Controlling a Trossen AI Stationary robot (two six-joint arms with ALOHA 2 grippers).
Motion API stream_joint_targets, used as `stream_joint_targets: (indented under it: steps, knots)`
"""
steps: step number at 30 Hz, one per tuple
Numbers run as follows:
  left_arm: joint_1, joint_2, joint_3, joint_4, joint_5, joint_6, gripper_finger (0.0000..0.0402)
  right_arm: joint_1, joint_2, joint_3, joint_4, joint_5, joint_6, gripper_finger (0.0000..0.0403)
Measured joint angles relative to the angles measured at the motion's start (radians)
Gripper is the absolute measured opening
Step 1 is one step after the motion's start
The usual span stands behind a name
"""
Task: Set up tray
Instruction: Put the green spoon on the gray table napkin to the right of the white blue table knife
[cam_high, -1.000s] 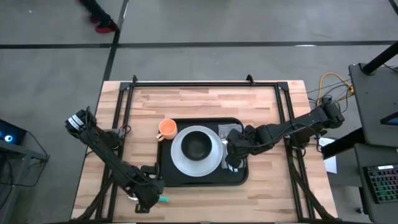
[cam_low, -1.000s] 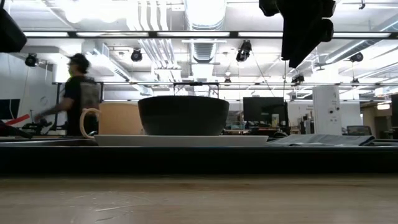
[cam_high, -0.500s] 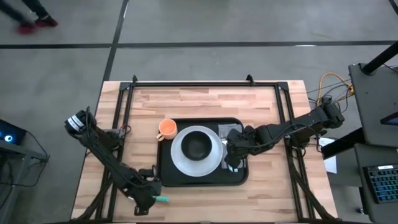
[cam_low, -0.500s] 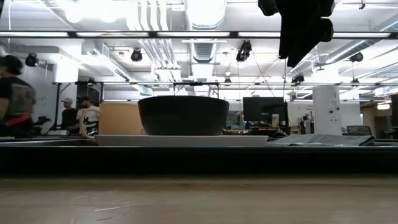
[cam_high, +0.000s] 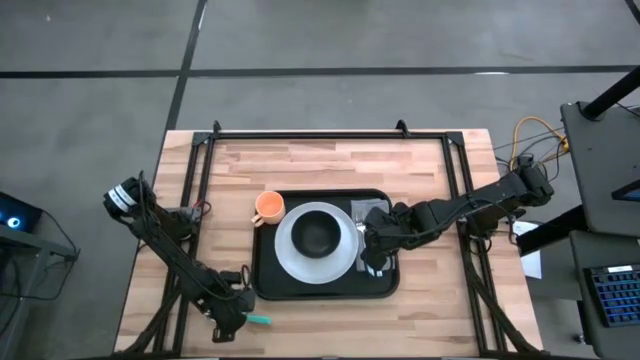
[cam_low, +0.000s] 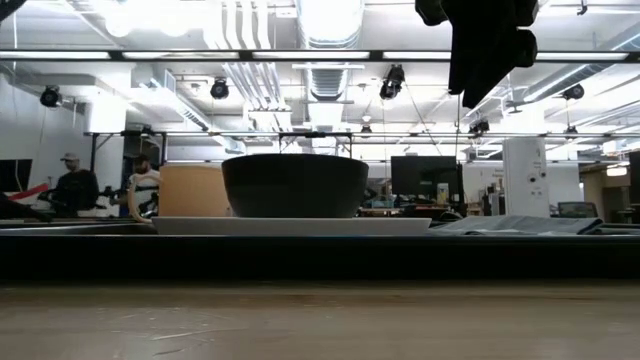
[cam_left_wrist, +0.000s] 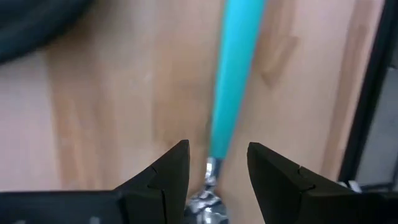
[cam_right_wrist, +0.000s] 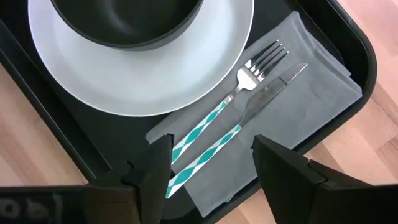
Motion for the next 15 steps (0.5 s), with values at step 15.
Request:
stream_joint_targets:
  steps: [15]
  knots:
    - [-0.011,0.002,-0.122,0.176,0.019,-0.083,0.0142,0.0,0.0,0.0,-0.006,-0.001,0.001,0.0212]
